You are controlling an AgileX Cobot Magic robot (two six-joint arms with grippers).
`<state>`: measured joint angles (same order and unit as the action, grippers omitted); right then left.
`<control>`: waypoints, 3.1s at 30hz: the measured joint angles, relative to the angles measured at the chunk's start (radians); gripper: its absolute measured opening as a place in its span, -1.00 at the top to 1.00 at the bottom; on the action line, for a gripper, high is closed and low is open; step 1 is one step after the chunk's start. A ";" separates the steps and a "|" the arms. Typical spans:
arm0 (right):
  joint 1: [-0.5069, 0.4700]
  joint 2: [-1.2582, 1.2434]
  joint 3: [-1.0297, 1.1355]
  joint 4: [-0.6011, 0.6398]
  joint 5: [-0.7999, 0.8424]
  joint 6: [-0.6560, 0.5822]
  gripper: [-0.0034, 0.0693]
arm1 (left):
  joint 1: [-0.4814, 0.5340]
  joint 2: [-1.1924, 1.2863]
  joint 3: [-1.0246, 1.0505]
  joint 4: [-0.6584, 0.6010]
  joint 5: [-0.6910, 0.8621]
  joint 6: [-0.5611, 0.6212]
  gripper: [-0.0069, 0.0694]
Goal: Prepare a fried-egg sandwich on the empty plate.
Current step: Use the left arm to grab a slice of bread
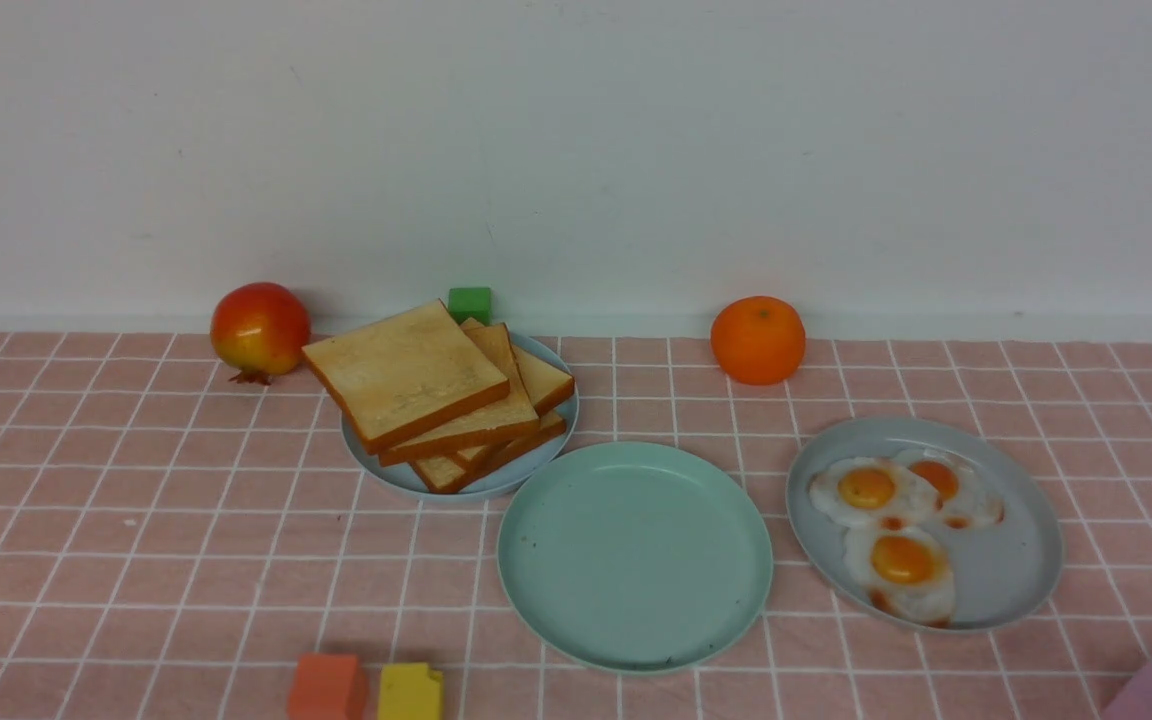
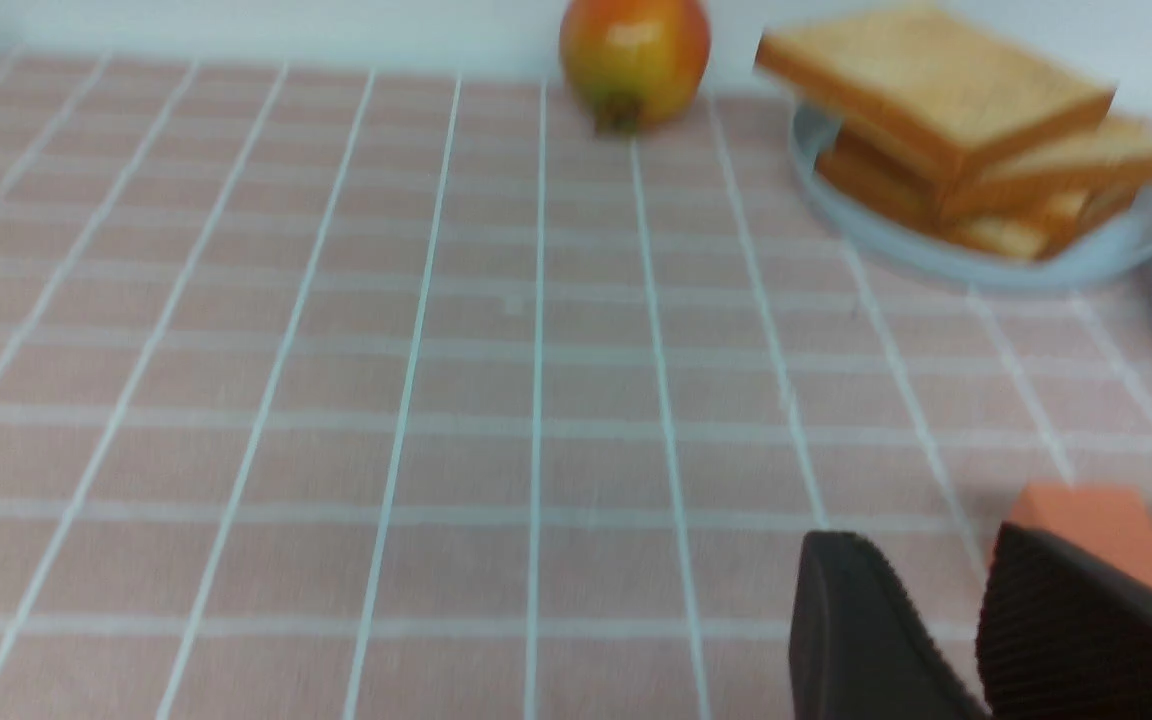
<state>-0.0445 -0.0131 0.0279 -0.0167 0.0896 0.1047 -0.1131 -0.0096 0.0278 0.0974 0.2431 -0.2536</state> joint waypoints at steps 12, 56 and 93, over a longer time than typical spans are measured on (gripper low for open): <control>0.000 0.000 0.000 0.001 -0.266 0.056 0.25 | 0.000 0.000 0.002 -0.049 -0.118 -0.041 0.19; 0.296 1.063 -0.989 0.257 0.700 -0.142 0.25 | 0.000 1.513 -1.146 -0.262 0.278 -0.013 0.19; 0.339 1.148 -0.989 0.442 0.767 -0.286 0.25 | 0.288 2.156 -1.464 -1.498 0.527 0.938 -0.67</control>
<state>0.2948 1.1349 -0.9608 0.4252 0.8570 -0.1817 0.1748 2.1462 -1.4358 -1.4009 0.7705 0.6845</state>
